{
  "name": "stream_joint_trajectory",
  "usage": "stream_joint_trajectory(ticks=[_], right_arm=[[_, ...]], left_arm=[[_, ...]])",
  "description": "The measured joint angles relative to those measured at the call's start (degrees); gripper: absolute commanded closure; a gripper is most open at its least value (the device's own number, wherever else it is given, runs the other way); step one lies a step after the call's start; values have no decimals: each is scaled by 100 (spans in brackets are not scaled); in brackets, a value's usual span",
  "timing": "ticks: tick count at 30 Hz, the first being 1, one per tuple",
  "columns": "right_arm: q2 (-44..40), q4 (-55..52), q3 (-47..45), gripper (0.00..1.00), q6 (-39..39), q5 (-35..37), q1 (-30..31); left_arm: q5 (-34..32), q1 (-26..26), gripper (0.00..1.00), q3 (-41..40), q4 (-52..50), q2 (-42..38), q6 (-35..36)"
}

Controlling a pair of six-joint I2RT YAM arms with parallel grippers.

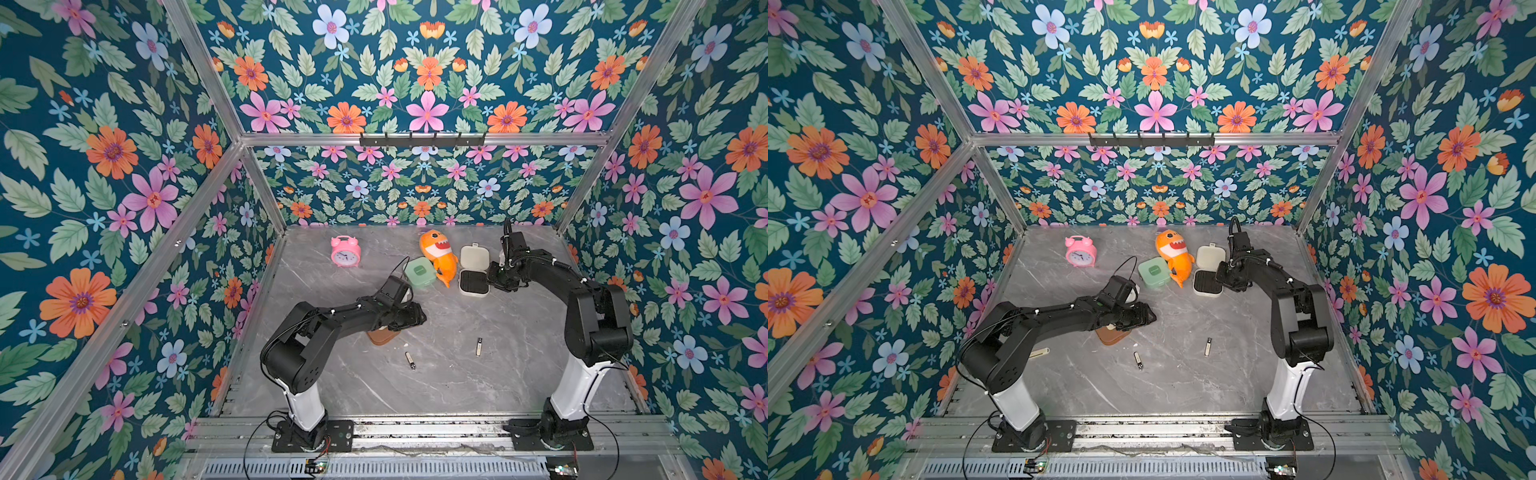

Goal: Organize nail clipper sets
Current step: Move the storage box to the center of the board, then pick up the storage box at the center of the board.

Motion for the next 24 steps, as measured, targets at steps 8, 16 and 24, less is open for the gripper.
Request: stream_joint_trajectory(ticks=[8,16,24], right_arm=[[518,-26,267,73,-44,33,-26],[286,87,-326,84,-39,76,-31],[-586,452,-1526,97,50,-31,0]], left_arm=[[-111,286,39,-326,588,-39,2],[-149,800,39,-754,752,-345,162],[-136,1683,39,-1307,636,-905,472]])
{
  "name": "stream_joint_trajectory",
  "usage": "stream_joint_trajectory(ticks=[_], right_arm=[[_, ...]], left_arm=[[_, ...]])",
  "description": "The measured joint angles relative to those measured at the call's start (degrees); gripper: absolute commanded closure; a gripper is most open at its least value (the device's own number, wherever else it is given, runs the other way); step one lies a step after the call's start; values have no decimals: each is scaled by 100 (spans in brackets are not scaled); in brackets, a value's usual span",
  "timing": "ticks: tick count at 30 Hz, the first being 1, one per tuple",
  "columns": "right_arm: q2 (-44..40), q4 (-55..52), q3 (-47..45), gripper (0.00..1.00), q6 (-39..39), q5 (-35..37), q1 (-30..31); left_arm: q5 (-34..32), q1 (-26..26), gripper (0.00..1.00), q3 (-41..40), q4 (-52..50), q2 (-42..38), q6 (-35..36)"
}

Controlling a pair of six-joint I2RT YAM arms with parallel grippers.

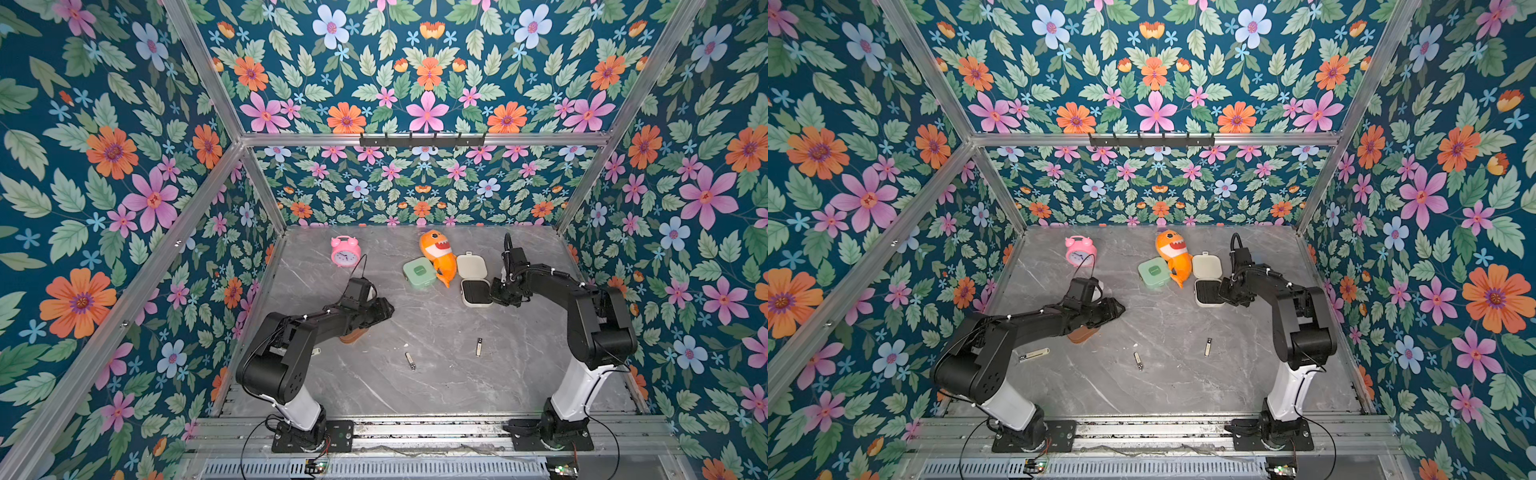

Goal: Organize nail clipper sets
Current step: Pick up the storage box at the center of the board, then place the storage box at the center of the board.

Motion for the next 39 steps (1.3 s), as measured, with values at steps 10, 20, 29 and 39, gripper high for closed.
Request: stream_joint_trajectory(ticks=[10,20,29,39], right_arm=[[-1797,98,-1556,100,481,-76,446],[-3268,-50,-2094,100,597,275,1757],[-1895,-326,-1010,100,-295,422,2907],[-444,-579,26,100,-1010,385,3180]], left_arm=[[-155,101,39,168,-1054,-590,275],[-101,155,38,431,-1410,-1064,323],[-9,179,39,343,-1508,-1274,310],[-11,192,39,20,-1519,-1495,269]])
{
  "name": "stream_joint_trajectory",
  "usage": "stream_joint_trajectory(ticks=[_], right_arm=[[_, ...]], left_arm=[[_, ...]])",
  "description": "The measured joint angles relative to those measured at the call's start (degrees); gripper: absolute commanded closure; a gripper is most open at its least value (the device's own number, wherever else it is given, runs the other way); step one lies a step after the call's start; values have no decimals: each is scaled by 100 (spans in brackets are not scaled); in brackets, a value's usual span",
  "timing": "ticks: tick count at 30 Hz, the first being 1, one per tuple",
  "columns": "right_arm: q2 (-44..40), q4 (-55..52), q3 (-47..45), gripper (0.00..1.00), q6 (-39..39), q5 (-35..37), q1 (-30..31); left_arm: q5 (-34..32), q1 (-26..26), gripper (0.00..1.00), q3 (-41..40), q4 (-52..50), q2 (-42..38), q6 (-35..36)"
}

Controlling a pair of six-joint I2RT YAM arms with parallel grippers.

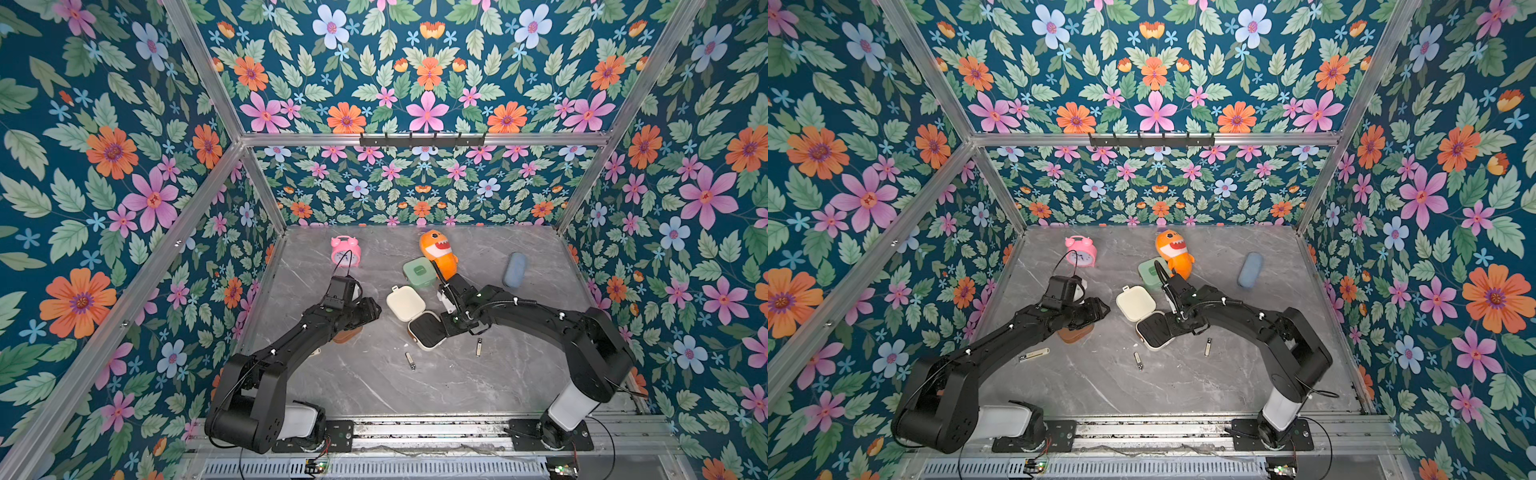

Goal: Organize nail clipper sets
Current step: Place the storage box at the center of the board.

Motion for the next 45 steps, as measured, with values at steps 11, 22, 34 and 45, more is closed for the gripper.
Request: stream_joint_trajectory(ticks=[11,22,34,45], right_arm=[[317,-256,223,100,-107,203,-7],[330,-393,334,80,-22,538,-28],[-120,-251,243,48,63,525,-37],[-774,192,146,47,15,-122,-35]], left_arm=[[-26,4,39,127,-46,55,2],[-157,46,40,282,-417,-221,-9],[-1128,535,40,420,-1495,-562,-463],[-1952,1803,43,-308,-2302,-1161,-2068]])
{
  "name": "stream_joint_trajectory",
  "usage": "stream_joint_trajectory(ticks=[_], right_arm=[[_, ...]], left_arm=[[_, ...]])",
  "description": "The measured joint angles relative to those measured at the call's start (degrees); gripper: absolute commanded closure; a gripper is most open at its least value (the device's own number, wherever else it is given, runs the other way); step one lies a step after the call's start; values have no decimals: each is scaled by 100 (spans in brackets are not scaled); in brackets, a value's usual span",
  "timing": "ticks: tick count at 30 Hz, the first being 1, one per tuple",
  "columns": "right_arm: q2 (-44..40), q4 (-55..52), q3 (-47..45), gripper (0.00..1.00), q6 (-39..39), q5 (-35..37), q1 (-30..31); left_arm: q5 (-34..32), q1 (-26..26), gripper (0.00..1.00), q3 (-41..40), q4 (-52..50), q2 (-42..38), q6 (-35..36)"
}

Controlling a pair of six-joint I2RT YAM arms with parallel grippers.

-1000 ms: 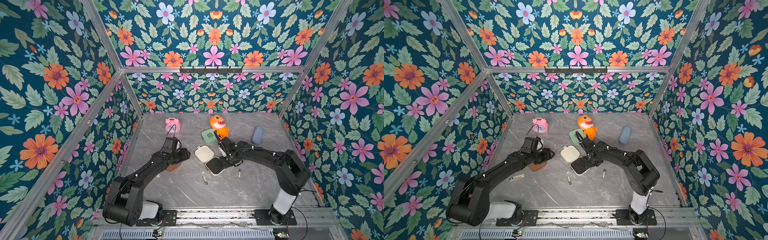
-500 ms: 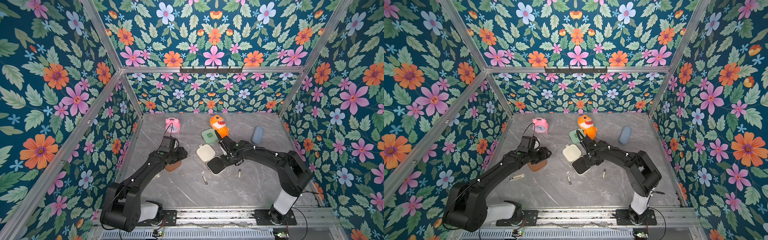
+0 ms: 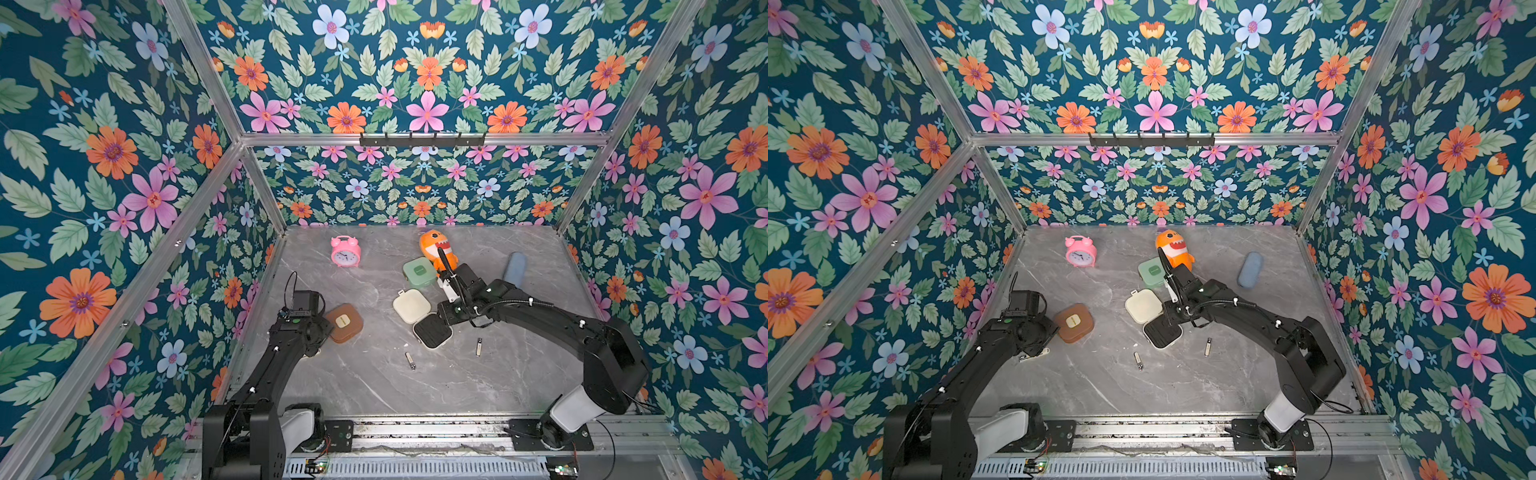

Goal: Organize nail clipper sets
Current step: Place the storage box at the center of the board, then pick up the nail clipper from the center of the board.

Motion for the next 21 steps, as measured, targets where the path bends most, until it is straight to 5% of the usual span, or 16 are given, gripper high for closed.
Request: stream_joint_trajectory(ticks=[9,21], right_arm=[[-234,284,-273,47,9,-260,0],[-232,516,-345,47,52,-369,-2]], left_arm=[[-289,697,42,527,-503,719,-688],[17,1298,47,192,-688,1176,-1119]])
